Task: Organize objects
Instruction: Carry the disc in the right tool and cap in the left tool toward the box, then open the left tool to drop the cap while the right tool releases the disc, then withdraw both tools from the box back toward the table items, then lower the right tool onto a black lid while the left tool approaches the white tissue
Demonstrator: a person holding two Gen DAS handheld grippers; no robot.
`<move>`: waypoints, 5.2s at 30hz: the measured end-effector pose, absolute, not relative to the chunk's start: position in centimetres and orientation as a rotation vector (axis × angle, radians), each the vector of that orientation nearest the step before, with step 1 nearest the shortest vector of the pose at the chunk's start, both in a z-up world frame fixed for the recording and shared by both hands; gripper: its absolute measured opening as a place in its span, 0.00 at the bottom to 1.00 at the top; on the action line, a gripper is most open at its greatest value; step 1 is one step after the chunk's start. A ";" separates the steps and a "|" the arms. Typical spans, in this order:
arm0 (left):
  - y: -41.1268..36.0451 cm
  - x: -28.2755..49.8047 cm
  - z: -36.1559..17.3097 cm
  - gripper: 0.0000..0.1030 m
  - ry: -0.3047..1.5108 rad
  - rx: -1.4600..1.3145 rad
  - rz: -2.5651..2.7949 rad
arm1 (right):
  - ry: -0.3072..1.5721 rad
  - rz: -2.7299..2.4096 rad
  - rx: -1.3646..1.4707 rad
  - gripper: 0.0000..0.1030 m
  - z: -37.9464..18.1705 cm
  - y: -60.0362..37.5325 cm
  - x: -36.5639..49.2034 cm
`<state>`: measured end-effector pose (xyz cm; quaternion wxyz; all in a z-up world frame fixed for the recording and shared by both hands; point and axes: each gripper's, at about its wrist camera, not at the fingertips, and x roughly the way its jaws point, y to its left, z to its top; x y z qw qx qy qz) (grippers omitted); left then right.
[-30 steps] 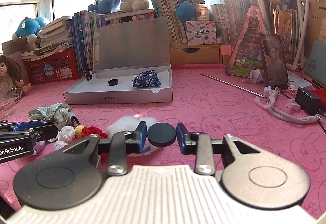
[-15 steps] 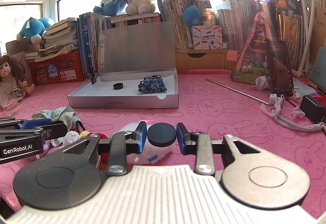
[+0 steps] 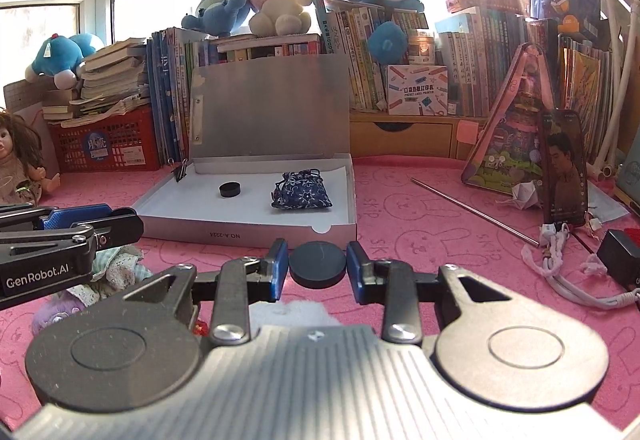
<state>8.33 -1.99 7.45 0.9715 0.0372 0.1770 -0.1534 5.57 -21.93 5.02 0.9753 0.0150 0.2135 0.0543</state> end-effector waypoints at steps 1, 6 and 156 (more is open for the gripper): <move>-2.0 8.9 7.7 0.37 0.357 0.075 -0.309 | 0.432 0.119 0.041 0.36 5.3 -22.0 6.1; -2.2 12.1 8.8 0.37 0.381 0.057 -0.299 | 0.436 0.138 0.069 0.35 6.4 -22.4 8.8; 1.0 4.1 0.3 0.58 0.546 -0.002 -0.325 | 0.557 0.419 -0.130 0.84 -2.1 -17.9 -1.3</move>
